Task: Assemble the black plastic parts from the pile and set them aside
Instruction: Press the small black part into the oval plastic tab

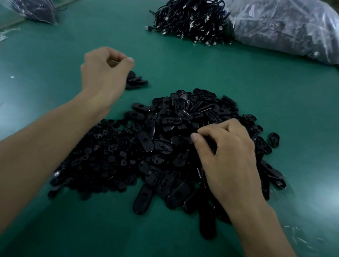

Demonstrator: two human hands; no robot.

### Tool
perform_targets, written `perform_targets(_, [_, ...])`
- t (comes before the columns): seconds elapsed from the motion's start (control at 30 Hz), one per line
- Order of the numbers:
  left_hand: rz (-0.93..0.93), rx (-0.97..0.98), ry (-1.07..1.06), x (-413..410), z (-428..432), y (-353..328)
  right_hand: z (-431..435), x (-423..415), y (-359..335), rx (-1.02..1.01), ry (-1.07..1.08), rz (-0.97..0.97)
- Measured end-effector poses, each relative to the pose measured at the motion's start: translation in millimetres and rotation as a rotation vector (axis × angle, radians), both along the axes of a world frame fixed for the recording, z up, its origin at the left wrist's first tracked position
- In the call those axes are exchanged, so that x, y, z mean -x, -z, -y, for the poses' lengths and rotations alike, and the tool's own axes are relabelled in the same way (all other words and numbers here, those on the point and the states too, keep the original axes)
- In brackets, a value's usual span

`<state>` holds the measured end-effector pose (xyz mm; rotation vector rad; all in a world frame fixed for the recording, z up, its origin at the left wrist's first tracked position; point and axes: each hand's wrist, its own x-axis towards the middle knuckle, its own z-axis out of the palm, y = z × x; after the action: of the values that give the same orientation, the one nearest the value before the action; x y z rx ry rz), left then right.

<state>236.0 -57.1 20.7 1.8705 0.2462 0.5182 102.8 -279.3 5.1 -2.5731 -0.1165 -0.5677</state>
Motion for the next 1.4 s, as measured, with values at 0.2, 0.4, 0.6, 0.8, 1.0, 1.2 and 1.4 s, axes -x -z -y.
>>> perform_targets(0.2, [0.045, -0.09, 0.668, 80.0, 31.3, -17.0, -3.4, 1.6, -7.2, -0.094, -0.104, -0.02])
perform_targets(0.4, [0.1, -0.225, 0.733, 93.2, 28.0, -6.4, -9.1, 1.7, -8.3, -0.04, -0.237, -0.046])
perform_targets(0.6, [0.071, -0.242, 0.758, 88.8, 20.8, -0.9, -13.2, 2.5, -6.5, -0.067, -0.264, -0.032])
perform_targets(0.8, [0.079, -0.274, 0.492, 79.1, 7.6, 15.0, -14.7, 3.8, -1.8, -0.084, -0.189, -0.059])
perform_targets(1.0, [0.061, 0.049, 0.351, 72.9, 0.5, 19.3, -20.1, 6.8, -6.7, 0.042, -0.234, -0.081])
perform_targets(1.2, [0.059, 0.083, 0.327, 75.4, 7.0, 20.1, -53.3, 7.2, -19.6, 0.187, -0.381, -0.129])
perform_targets(1.4, [0.049, 0.082, 0.311, 76.7, 7.2, 18.9, -75.4, 0.7, -22.8, 0.351, -0.377, -0.187])
